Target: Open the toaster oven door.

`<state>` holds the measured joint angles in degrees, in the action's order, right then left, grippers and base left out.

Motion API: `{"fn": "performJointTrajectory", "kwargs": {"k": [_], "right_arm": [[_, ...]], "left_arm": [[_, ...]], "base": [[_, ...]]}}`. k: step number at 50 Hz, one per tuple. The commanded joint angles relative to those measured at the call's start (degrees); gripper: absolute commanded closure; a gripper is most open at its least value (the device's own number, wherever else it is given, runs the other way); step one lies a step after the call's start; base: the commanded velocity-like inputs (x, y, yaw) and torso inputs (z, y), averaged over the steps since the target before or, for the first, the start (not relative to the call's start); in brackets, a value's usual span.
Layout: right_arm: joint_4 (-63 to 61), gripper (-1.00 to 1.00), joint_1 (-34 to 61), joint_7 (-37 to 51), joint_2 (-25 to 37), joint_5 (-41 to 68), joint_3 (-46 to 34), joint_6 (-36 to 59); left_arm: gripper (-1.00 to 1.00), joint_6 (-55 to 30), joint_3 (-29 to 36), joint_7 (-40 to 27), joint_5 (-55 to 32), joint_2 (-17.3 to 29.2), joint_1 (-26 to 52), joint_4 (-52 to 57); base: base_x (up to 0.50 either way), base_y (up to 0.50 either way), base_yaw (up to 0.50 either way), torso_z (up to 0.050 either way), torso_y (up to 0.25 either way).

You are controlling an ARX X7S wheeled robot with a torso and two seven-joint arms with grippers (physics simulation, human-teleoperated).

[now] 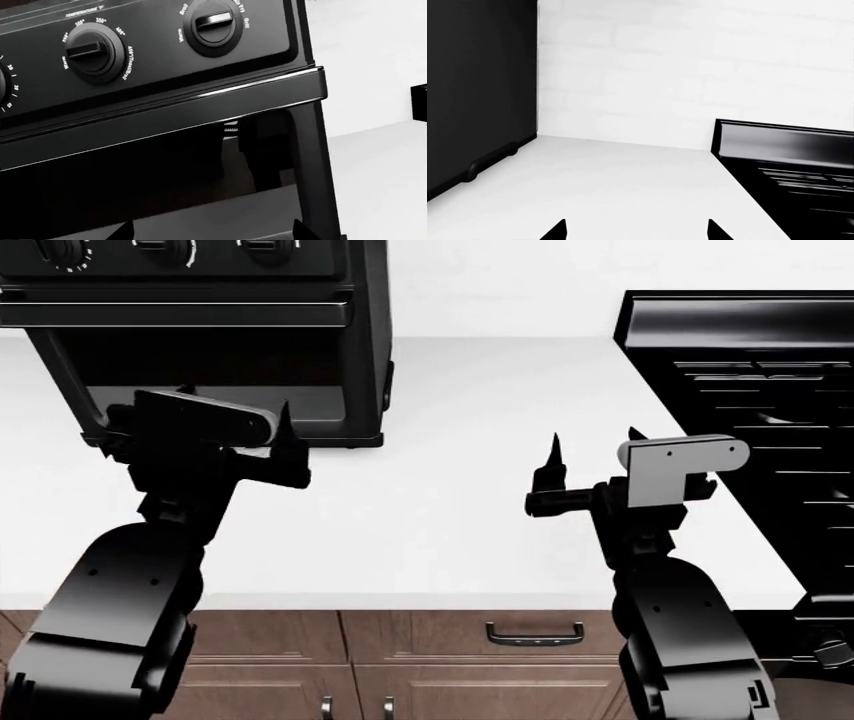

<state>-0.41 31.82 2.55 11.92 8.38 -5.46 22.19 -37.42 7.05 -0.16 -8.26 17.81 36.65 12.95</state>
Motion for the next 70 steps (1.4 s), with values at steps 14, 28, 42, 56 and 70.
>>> {"fn": "performJointTrajectory", "kwargs": {"k": [14, 28, 42, 56, 70], "right_arm": [[-0.6, -1.0, -0.5, 0.4, 0.2, 0.7, -0.8, -0.4], [-0.7, -1.0, -0.3, 0.6, 0.3, 1.3, -1.0, -0.5], [-1.7, -1.0, -0.8, 0.9, 0.7, 2.3, -0.5, -0.6], [-2.5, -1.0, -0.8, 1.3, 1.1, 2.7, -0.5, -0.2], [-2.0, -1.0, -0.7, 1.5, 1.5, 3.1, -0.4, -0.5]], "left_arm": [[-1.0, 8.8, 22.3, 18.6, 20.4, 30.6, 6.5, 10.4], [-1.0, 19.3, 28.8, 29.3, 26.1, 35.4, 17.7, 3.2], [-1.0, 26.0, 33.4, 37.5, 28.8, 34.9, 26.3, -4.7], [-1.0, 29.0, 36.4, 39.7, 31.7, 29.2, 34.2, -16.1], [-1.0, 33.1, 39.8, 39.0, 34.2, 23.3, 39.8, -27.7]], "base": [[0.0, 0.0, 0.0, 0.0, 0.0], [0.0, 0.0, 0.0, 0.0, 0.0], [0.0, 0.0, 0.0, 0.0, 0.0], [0.0, 0.0, 0.0, 0.0, 0.0], [0.0, 0.0, 0.0, 0.0, 0.0]]}}
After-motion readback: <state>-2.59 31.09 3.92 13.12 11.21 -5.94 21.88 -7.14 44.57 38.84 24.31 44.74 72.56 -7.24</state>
